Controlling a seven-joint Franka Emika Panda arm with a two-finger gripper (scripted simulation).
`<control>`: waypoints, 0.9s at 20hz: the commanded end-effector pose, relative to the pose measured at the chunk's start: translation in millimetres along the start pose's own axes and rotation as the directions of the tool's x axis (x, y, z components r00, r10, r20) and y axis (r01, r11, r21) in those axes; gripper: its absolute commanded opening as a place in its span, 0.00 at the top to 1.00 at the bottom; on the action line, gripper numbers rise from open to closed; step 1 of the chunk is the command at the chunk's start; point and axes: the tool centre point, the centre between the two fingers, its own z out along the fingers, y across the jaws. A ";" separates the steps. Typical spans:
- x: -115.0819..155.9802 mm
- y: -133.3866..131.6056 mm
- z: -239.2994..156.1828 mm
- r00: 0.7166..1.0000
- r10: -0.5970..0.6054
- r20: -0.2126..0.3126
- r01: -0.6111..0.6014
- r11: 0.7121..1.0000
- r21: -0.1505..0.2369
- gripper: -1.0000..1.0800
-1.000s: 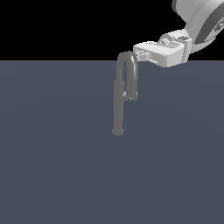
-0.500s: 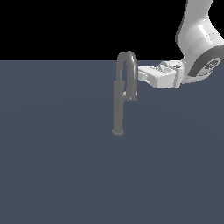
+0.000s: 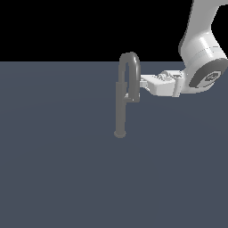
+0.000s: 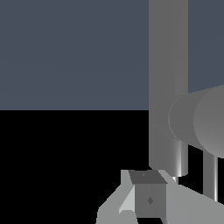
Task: Turn on the faucet by rotating a designated handle.
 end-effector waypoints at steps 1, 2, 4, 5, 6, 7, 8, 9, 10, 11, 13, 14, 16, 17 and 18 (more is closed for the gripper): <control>-0.1 -0.2 0.2 1.000 0.000 0.001 0.000 1.000 0.001 1.00; 0.1 0.0 -0.4 1.000 0.000 0.001 0.000 1.000 0.001 1.00; -2.6 4.9 -0.2 1.000 0.000 0.001 0.000 1.000 0.001 1.00; -4.0 7.3 -0.1 1.000 0.000 0.001 0.000 1.000 0.001 1.00; -5.4 9.8 0.0 1.000 0.000 0.001 0.000 1.000 0.001 1.00; -6.8 12.3 0.1 1.000 0.000 0.001 0.000 1.000 0.001 1.00; -8.2 14.8 0.2 1.000 0.000 0.001 0.000 1.000 0.001 1.00; -9.5 17.3 0.0 1.000 0.000 0.002 0.000 1.000 0.001 1.00; -10.9 19.9 0.1 1.000 0.000 0.002 0.000 1.000 0.001 1.00; -12.4 22.5 0.2 1.000 0.000 0.002 0.000 1.000 0.001 1.00; -11.1 20.0 -0.1 1.000 0.000 0.001 0.000 1.000 0.002 1.00; -11.3 22.9 0.0 1.000 0.000 0.001 0.000 1.000 0.002 1.00; -11.8 28.8 0.0 1.000 0.000 0.001 0.000 1.000 0.002 1.00; -12.1 31.8 0.0 1.000 0.000 0.001 0.000 1.000 0.002 1.00; -12.3 34.8 0.0 1.000 0.000 0.001 0.000 1.000 0.002 1.00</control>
